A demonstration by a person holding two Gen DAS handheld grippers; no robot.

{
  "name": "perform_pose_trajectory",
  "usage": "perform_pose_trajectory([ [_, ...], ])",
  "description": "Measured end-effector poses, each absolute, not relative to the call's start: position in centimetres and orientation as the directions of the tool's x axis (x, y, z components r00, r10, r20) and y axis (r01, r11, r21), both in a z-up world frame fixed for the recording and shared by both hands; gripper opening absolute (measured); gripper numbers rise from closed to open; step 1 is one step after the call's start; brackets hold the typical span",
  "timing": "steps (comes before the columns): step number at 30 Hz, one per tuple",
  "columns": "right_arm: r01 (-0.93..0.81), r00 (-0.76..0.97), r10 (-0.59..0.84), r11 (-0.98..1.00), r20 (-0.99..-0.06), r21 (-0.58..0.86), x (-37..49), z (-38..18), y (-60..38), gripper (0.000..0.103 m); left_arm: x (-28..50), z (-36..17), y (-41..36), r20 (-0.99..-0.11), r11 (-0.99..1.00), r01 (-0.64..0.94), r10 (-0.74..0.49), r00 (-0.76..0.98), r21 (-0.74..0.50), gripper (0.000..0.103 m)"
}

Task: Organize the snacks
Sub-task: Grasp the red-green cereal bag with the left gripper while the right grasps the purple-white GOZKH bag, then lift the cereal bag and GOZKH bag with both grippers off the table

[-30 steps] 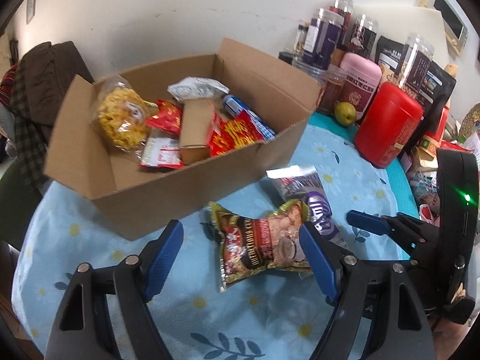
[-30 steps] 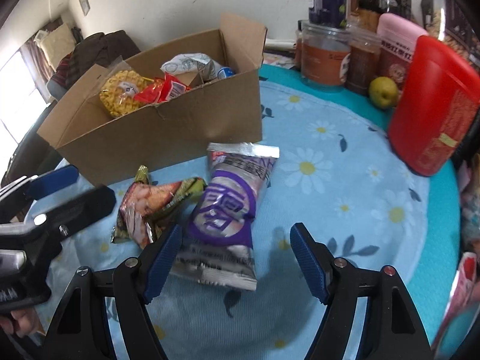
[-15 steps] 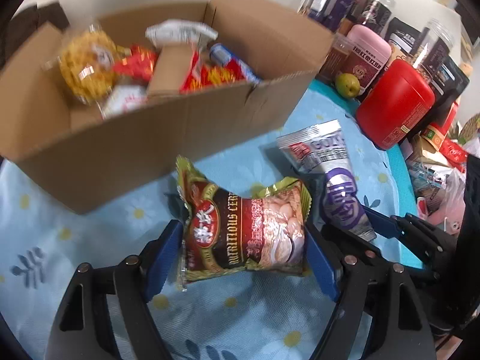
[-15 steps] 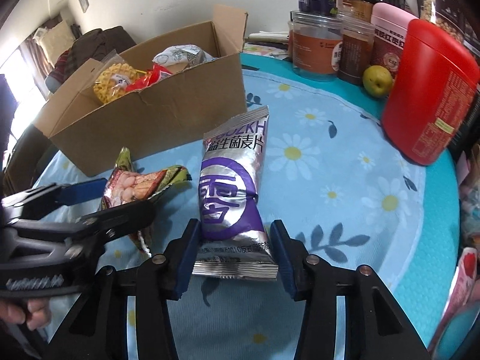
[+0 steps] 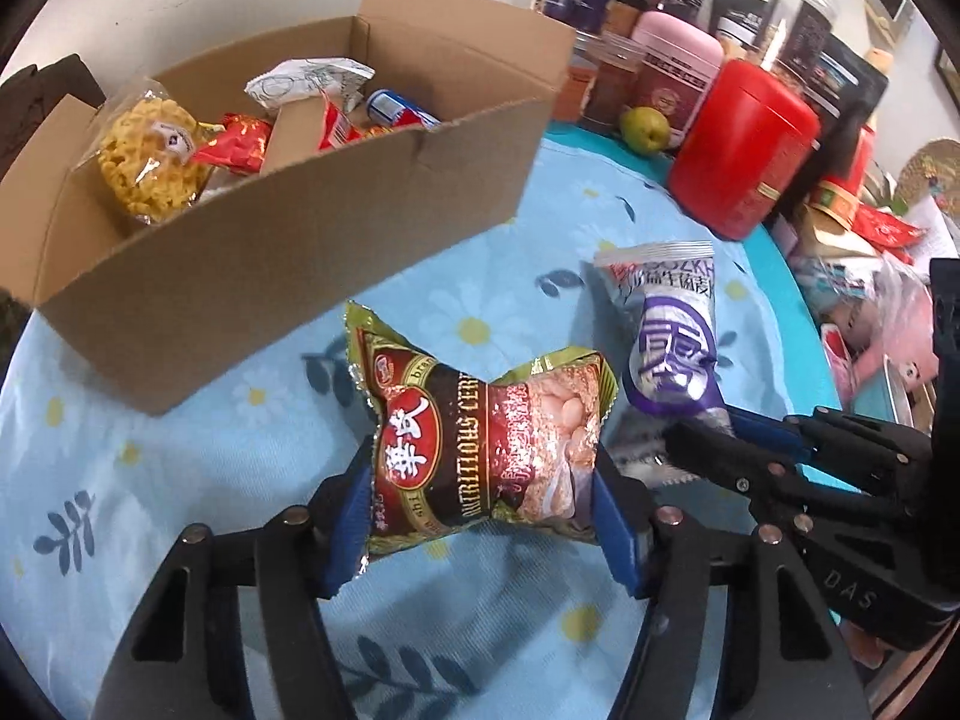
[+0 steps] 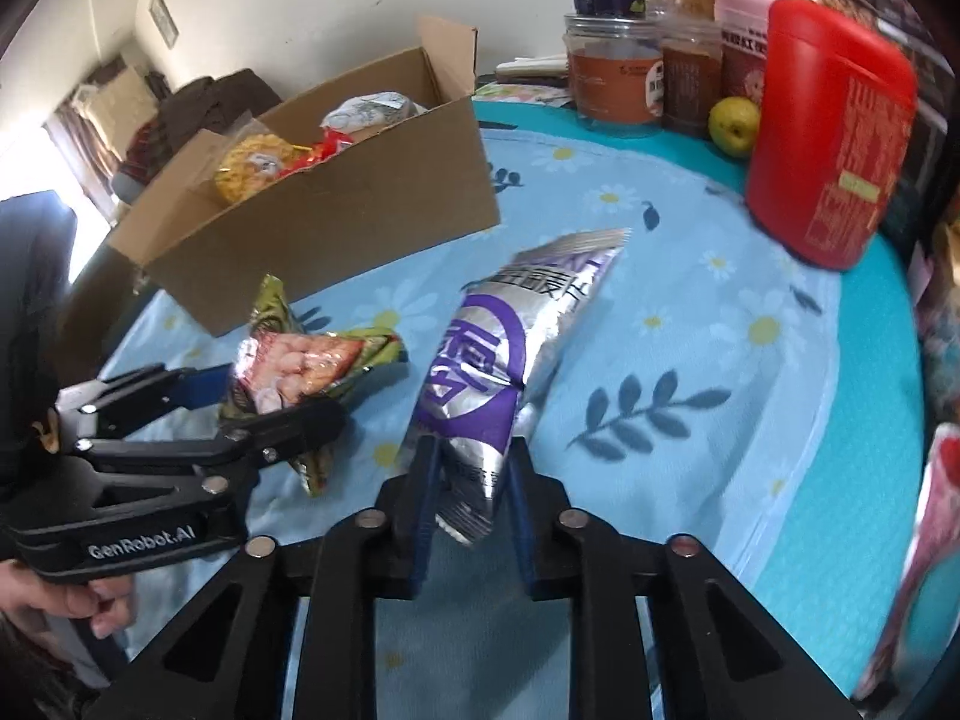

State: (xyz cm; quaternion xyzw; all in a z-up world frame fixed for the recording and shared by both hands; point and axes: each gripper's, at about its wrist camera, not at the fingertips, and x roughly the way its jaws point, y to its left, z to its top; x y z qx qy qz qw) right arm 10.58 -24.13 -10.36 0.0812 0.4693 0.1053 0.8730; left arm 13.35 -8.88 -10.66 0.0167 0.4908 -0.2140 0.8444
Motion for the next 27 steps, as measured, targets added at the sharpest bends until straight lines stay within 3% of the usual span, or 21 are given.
perform_pose_trajectory([
  [20,-0.16,0.474,0.336,0.942,-0.814,0.295,1.1,-10.3,-23.9,0.017,6.4,-9.7,-8.3,-0.837,0.905,0.407,-0.313,0.449,-0.12,0.064],
  [22,-0.135,0.486,0.285,0.958,-0.826,0.251,0.8,-10.0,-23.7,0.024,6.5,-9.9,-8.5,-0.84,0.906,0.406,-0.311,0.444,-0.121,0.064],
  [24,-0.109,0.489,0.254,0.967,-0.834,0.231,0.8,-9.9,-23.5,0.055,6.6,-10.1,-8.5,-0.842,0.907,0.402,-0.313,0.439,-0.127,0.064],
  [25,-0.104,0.493,0.255,0.966,-0.832,0.235,0.9,-9.9,-23.4,0.062,6.7,-10.2,-8.5,-0.843,0.908,0.399,-0.31,0.439,-0.126,0.064],
  [27,-0.104,0.514,0.266,0.963,-0.815,0.249,1.0,-9.8,-23.2,0.065,6.6,-10.3,-8.5,-0.842,0.911,0.394,-0.304,0.446,-0.12,0.064],
])
